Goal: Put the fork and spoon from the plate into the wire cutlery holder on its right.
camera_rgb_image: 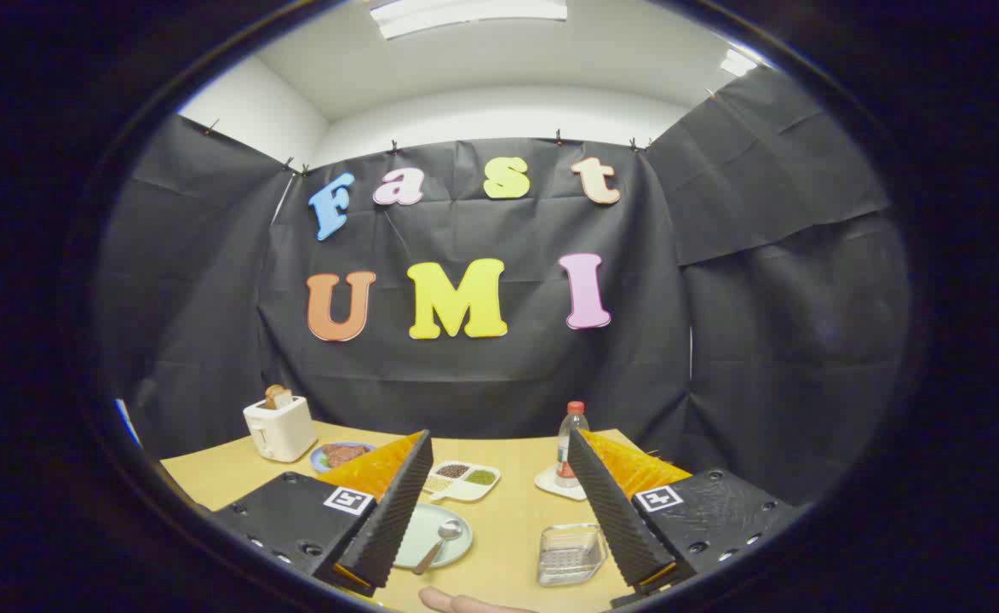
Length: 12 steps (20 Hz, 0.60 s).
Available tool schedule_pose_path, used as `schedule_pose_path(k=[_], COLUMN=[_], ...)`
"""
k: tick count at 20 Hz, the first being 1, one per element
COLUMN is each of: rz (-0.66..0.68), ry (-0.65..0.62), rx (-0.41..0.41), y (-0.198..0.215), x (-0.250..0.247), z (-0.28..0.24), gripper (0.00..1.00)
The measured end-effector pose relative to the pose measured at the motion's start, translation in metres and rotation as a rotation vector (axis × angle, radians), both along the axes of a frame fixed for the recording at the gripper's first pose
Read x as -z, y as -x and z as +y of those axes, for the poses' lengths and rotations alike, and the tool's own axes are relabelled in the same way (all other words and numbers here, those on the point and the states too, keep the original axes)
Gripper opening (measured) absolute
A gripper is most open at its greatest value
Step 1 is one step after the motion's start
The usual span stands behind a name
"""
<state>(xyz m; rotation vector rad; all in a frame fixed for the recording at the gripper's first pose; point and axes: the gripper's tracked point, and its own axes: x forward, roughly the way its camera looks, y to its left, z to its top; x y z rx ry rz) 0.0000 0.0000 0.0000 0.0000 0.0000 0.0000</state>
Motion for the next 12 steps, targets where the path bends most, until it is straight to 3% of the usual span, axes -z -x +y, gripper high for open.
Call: schedule_pose_path(k=[4, 12], rz=[0.018, 0.073], ry=[0.040, 0.021], rx=[0.050, 0.063], y=[0.014, 0.026], x=[0.009, 0.020], z=[0.028, 0.052], gripper=[0.96, 0.95])
